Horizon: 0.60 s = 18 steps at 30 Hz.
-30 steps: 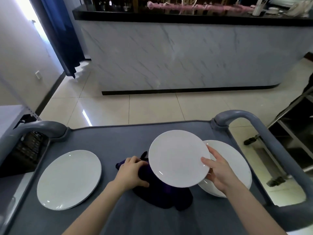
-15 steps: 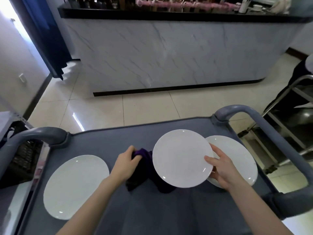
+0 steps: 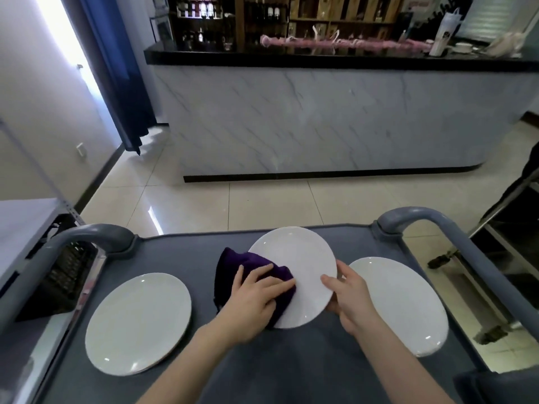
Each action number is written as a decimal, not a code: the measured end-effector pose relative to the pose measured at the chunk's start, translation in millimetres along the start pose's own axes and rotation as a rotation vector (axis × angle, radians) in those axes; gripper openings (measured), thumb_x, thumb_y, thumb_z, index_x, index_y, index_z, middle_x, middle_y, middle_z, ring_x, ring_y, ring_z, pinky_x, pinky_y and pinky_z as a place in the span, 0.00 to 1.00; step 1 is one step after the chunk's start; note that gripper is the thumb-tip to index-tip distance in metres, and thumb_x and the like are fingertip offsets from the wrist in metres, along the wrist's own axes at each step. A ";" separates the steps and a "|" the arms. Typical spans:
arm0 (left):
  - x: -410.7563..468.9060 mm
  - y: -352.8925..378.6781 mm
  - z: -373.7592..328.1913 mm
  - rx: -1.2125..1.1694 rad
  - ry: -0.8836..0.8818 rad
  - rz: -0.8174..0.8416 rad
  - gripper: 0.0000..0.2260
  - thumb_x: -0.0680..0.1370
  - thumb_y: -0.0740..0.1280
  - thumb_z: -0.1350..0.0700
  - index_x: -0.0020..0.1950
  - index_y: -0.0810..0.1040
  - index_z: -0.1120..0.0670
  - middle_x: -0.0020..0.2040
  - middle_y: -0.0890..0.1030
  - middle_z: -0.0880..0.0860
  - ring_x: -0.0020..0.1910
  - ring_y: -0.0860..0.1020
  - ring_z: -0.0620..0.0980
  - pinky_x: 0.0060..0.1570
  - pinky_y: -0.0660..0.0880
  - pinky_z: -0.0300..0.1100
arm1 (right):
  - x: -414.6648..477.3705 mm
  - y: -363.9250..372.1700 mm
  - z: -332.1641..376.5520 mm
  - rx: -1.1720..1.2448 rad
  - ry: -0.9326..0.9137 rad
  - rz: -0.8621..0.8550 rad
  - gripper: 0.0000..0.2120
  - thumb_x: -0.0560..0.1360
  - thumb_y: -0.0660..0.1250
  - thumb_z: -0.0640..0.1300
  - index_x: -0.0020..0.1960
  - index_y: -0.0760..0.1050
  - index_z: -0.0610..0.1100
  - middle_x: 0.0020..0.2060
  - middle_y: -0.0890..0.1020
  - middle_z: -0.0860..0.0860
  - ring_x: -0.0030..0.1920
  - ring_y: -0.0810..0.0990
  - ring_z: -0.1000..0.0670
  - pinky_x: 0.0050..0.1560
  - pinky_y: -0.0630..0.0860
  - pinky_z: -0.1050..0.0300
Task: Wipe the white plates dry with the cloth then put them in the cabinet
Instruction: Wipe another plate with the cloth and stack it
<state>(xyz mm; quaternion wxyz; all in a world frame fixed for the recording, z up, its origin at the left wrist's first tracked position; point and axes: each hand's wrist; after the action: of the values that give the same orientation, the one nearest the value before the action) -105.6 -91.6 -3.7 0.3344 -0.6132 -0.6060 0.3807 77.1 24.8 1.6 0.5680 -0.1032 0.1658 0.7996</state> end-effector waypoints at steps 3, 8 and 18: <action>-6.0 14.0 8.7 -0.236 0.006 -0.166 0.37 0.78 0.63 0.60 0.76 0.50 0.30 0.73 0.55 0.26 0.76 0.52 0.33 0.75 0.58 0.42 | -0.2 -2.6 0.8 0.039 -0.005 0.017 0.16 0.78 0.63 0.30 0.56 0.79 0.48 0.45 0.87 0.52 0.42 0.85 0.51 0.35 0.81 0.51; -2.3 26.2 1.3 -0.286 -0.145 -0.392 0.26 0.76 0.70 0.46 0.73 0.66 0.39 0.74 0.62 0.34 0.74 0.56 0.32 0.74 0.58 0.39 | -0.6 -1.8 2.8 0.076 -0.005 0.027 0.16 0.77 0.64 0.31 0.55 0.80 0.49 0.45 0.87 0.50 0.41 0.86 0.49 0.34 0.81 0.51; 10.1 21.2 -48.1 0.097 0.033 -0.120 0.25 0.82 0.40 0.45 0.79 0.43 0.39 0.77 0.41 0.31 0.75 0.34 0.35 0.74 0.30 0.57 | -2.1 8.9 17.8 0.045 0.020 0.100 0.13 0.81 0.62 0.37 0.58 0.80 0.49 0.46 0.87 0.44 0.40 0.86 0.45 0.34 0.80 0.52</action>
<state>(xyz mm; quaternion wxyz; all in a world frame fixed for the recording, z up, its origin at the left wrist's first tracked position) -53.6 -79.9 0.6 0.3961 -0.5649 -0.6169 0.3787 69.9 27.1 20.1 0.5276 -0.0900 0.1943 0.8220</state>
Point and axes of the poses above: each hand's wrist, its own x-axis towards the middle knuckle, its own y-axis out of the palm, z = x × y
